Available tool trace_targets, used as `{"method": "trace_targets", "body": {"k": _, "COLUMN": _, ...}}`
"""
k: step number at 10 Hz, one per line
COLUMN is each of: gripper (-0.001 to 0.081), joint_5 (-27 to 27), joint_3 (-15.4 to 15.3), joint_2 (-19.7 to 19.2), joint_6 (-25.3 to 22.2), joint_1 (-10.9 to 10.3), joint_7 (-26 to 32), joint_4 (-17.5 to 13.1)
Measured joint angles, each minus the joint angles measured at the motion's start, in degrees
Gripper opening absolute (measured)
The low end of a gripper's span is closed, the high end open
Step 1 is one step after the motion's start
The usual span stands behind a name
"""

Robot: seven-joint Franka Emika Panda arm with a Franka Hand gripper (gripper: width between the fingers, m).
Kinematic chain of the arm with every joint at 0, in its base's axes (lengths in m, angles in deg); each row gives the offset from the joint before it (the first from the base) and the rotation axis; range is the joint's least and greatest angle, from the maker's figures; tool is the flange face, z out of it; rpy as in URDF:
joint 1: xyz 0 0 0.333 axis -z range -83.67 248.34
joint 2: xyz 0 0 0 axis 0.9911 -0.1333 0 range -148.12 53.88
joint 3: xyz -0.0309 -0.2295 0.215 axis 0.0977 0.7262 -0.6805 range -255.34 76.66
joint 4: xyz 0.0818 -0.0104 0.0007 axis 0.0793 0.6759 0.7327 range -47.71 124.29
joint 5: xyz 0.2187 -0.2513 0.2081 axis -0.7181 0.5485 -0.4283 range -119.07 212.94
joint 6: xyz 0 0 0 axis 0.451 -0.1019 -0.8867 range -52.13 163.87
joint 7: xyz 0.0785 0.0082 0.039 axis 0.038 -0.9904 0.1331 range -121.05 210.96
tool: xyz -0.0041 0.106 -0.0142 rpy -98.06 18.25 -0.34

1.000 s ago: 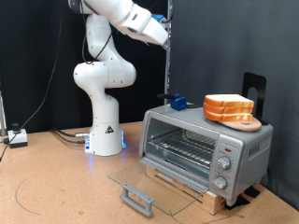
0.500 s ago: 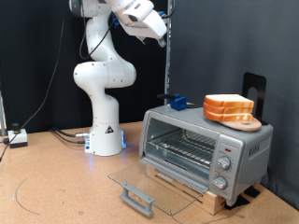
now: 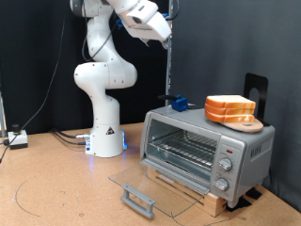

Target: Make a piece of toast with the oven

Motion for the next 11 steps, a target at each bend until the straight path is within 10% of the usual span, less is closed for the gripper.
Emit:
{"method": "trace_targets", "body": {"k": 5, "gripper": 0.0809, "joint_5": -1.74, "joint_3": -7.96, "joint_2": 3.50, "joint_6": 4.75, "joint_1": -0.16, "joint_7": -1.41, "joint_4": 8.99}}
{"method": "trace_targets", "body": {"k": 11, "gripper": 0.0809, "joint_5": -1.71, "joint_3": -11.46, "joint_2": 3.95, "joint_6": 5.61, "joint_1": -0.26, "joint_7": -0.78, "joint_4": 11.99}}
